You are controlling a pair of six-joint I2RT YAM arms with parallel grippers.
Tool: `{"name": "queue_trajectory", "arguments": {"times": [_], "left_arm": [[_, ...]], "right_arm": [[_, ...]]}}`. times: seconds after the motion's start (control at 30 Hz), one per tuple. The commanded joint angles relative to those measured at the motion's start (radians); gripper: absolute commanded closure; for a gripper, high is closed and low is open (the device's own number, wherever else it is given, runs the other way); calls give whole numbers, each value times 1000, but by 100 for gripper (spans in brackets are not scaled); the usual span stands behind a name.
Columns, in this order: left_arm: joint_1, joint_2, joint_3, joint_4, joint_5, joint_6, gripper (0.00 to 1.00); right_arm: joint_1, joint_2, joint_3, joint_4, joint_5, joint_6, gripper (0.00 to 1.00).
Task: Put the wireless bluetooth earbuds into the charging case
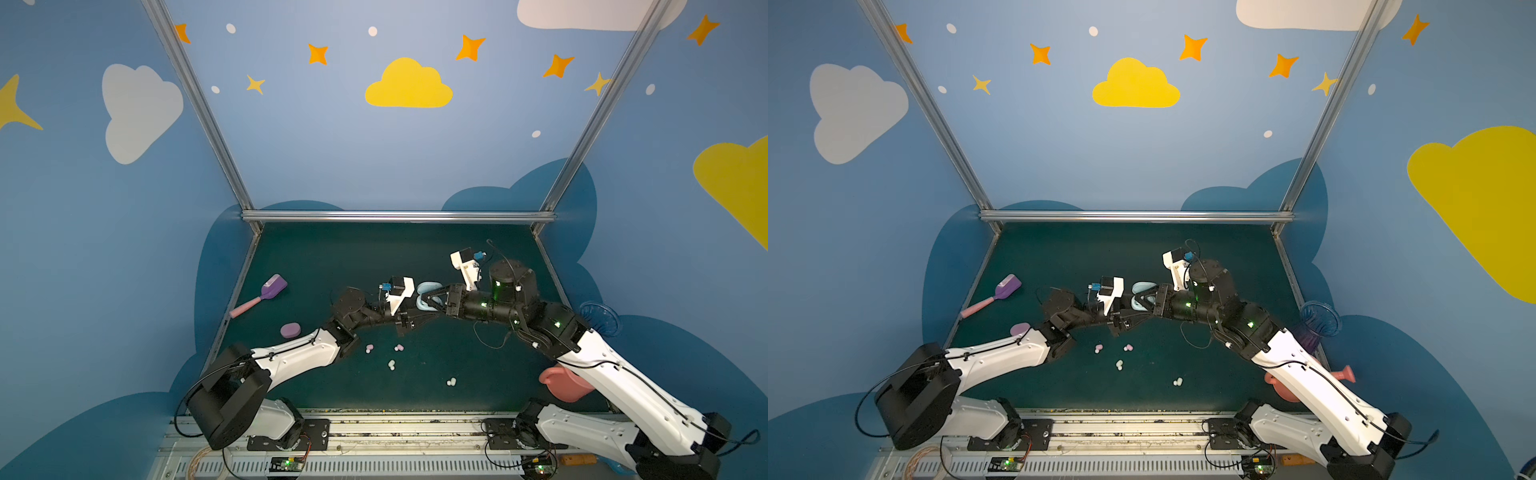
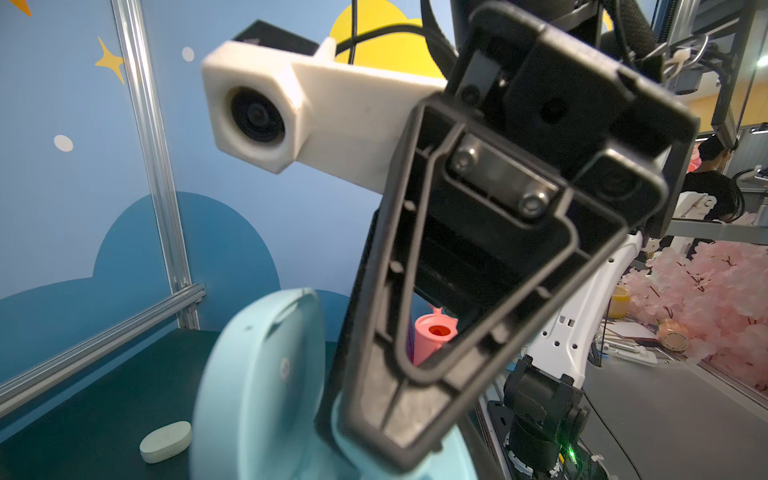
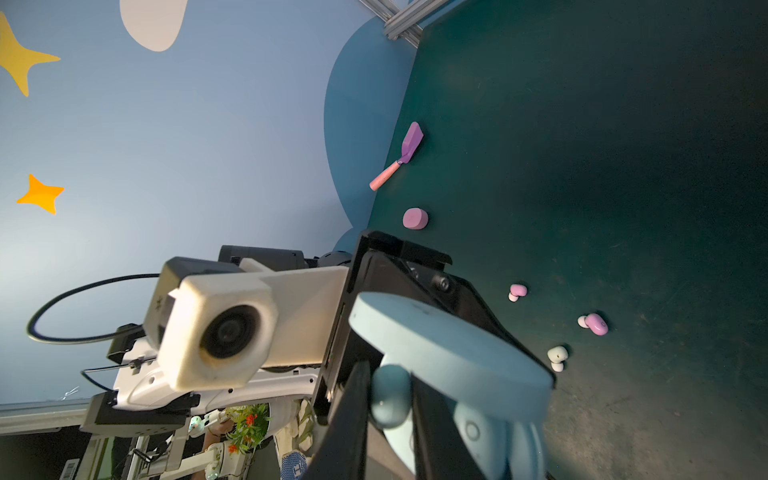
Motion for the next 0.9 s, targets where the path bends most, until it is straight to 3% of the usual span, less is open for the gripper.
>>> {"name": "queue_trajectory", "arguments": {"times": [0.0, 0.4, 0.87], "left_arm": [[-2, -32, 15, 20, -13, 12, 96], [0, -43, 18, 9, -17, 15, 96], [-1, -42, 15, 3, -23, 19, 96]], "right_arm": [[4, -14, -17, -37, 8, -1, 78], [3, 1, 0, -43, 0, -6, 68], [1, -16, 85, -189, 54, -56, 60]]}}
